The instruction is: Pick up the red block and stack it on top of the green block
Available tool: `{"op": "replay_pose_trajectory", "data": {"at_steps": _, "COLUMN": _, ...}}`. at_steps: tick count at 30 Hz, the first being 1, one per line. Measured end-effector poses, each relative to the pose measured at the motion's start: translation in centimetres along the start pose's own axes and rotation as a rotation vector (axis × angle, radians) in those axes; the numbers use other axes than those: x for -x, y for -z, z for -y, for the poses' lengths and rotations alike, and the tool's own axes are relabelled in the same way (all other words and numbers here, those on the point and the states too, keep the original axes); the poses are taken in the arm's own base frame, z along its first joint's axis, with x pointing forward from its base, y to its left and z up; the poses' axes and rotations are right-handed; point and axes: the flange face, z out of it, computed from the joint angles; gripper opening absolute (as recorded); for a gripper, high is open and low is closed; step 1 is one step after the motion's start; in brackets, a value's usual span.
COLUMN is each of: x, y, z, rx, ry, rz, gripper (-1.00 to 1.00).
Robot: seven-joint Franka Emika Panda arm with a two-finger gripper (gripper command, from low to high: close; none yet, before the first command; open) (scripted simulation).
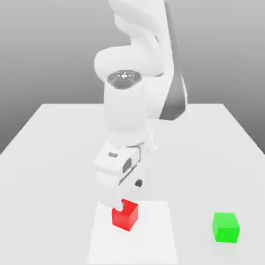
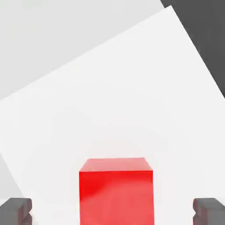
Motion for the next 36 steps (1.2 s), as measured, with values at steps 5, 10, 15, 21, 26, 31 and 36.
{"op": "replay_pose_trajectory", "data": {"at_steps": 5, "x": -0.6, "y": -0.8, "z": 0.4, "rx": 0.017, "ry": 0.026, "rz": -0.012, "gripper": 0.0}}
{"op": "replay_pose_trajectory", "data": {"at_steps": 10, "x": -0.7, "y": -2.6, "z": 0.3, "rx": 0.021, "ry": 0.027, "rz": -0.013, "gripper": 0.0}}
{"op": "replay_pose_trajectory", "data": {"at_steps": 15, "x": -0.3, "y": -5.1, "z": 0.5, "rx": 0.011, "ry": 0.025, "rz": -0.002, "gripper": 0.0}}
{"op": "replay_pose_trajectory", "data": {"at_steps": 21, "x": 0.0, "y": -6.3, "z": 0.6, "rx": 0.001, "ry": 0.022, "rz": 0.006, "gripper": -1.0}}
{"op": "replay_pose_trajectory", "data": {"at_steps": 26, "x": -0.2, "y": -5.6, "z": 0.5, "rx": 0.007, "ry": 0.024, "rz": 0.002, "gripper": -1.0}}
{"op": "replay_pose_trajectory", "data": {"at_steps": 31, "x": -0.6, "y": -3.0, "z": 0.3, "rx": 0.019, "ry": 0.027, "rz": -0.01, "gripper": -1.0}}
{"op": "replay_pose_trajectory", "data": {"at_steps": 36, "x": -0.6, "y": -1.1, "z": 0.3, "rx": 0.018, "ry": 0.024, "rz": -0.012, "gripper": -1.0}}
